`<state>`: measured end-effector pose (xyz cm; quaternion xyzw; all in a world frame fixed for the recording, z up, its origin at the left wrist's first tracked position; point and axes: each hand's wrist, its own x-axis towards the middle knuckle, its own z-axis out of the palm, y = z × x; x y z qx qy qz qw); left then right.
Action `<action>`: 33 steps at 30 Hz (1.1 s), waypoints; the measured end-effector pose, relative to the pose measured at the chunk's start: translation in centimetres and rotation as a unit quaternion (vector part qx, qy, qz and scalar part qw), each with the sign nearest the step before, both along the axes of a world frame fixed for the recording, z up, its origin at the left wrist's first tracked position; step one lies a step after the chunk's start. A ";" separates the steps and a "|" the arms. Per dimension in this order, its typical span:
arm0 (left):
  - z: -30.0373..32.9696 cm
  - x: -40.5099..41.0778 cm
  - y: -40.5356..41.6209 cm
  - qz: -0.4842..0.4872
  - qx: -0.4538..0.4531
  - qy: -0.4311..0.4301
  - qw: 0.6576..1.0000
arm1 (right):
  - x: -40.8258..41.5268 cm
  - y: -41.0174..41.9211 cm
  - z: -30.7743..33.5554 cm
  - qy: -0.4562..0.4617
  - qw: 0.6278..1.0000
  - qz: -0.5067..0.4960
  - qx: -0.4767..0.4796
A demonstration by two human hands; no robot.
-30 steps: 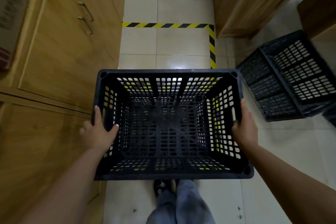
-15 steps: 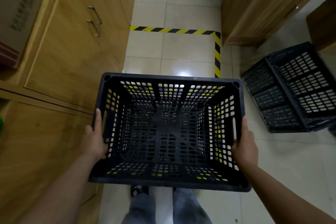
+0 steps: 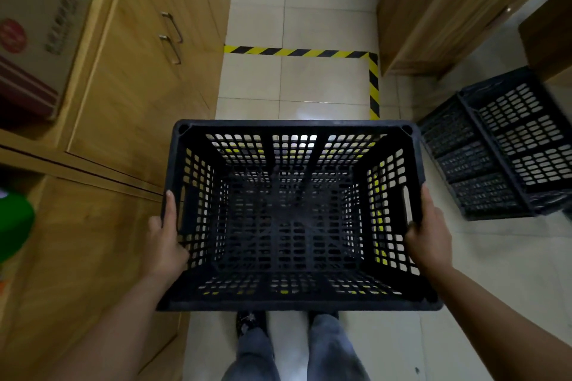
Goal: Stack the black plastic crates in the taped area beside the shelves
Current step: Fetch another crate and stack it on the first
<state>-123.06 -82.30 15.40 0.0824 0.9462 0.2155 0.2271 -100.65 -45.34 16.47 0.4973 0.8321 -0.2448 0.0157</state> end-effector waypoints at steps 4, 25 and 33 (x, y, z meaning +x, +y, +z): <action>0.2 -1.0 0.5 -0.018 -0.011 -0.012 1.000 | -0.2 -0.2 -0.2 -0.011 1.000 -0.017 -0.004; -0.7 -0.7 1.1 -0.035 -0.037 -0.002 0.999 | 0.2 0.6 -1.3 -0.017 1.000 -0.020 0.007; -0.4 -0.8 1.2 -0.046 -0.053 0.004 0.998 | 0.1 0.8 -0.6 -0.013 1.000 -0.015 -0.021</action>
